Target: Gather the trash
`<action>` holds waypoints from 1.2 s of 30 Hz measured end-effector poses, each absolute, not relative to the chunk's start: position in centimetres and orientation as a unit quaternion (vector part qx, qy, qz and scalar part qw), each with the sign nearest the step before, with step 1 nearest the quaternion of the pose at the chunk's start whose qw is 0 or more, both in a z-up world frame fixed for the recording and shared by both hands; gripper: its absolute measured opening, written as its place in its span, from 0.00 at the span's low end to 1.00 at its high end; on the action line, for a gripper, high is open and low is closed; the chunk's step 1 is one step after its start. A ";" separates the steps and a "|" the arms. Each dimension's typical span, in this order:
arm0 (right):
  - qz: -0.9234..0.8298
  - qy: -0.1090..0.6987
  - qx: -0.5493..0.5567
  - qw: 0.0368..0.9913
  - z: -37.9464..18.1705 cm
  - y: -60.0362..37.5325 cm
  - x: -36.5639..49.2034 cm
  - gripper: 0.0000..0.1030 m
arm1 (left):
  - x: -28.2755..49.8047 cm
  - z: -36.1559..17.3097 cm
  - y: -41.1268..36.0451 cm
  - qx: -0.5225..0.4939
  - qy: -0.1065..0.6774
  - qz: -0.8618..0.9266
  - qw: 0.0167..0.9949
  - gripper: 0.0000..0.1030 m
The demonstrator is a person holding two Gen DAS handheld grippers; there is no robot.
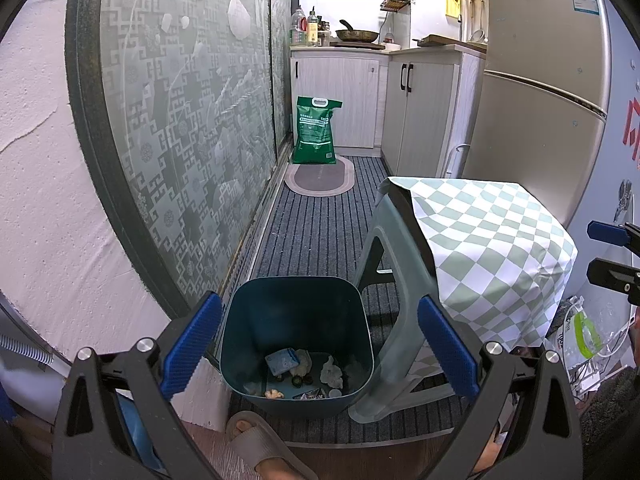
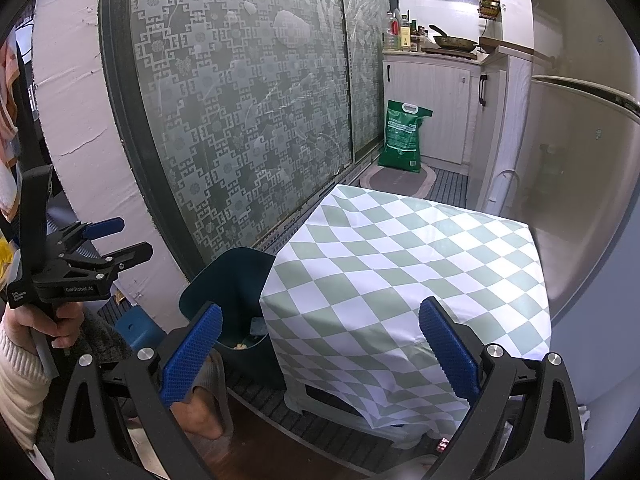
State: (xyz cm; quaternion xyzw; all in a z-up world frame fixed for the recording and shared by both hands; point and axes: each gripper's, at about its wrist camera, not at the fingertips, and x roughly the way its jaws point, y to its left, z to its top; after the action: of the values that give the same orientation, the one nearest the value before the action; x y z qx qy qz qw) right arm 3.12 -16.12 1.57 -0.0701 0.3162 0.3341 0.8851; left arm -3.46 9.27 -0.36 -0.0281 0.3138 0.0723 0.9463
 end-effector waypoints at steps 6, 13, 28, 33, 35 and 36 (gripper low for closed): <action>0.334 0.317 -0.071 0.885 1.5 -16.2 3.1 0.97 | -3.4 -0.3 9.3 -0.028 0.314 0.071 0.946 0.97; 0.335 0.317 -0.072 0.885 1.5 -16.2 3.1 0.97 | -3.5 -0.4 9.2 -0.028 0.314 0.071 0.946 0.97; 0.335 0.318 -0.074 0.884 1.4 -16.1 3.1 0.97 | -3.4 -0.4 9.2 -0.028 0.316 0.070 0.946 0.97; 0.335 0.318 -0.075 0.884 1.3 -16.1 3.1 0.97 | -3.7 -0.8 9.2 -0.026 0.319 0.071 0.945 0.97; 0.335 0.318 -0.074 0.884 1.3 -16.1 3.1 0.97 | -3.7 -0.8 9.2 -0.026 0.319 0.072 0.945 0.97; 0.335 0.318 -0.075 0.884 1.3 -16.1 3.1 0.97 | -3.6 -0.8 9.3 -0.026 0.319 0.071 0.945 0.97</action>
State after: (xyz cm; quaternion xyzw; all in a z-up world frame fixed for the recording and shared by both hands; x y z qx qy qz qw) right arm 3.07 -16.07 1.33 -0.0747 0.3183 0.3347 0.8838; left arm -3.64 9.25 -0.78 -0.0262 0.3191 0.0713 0.9447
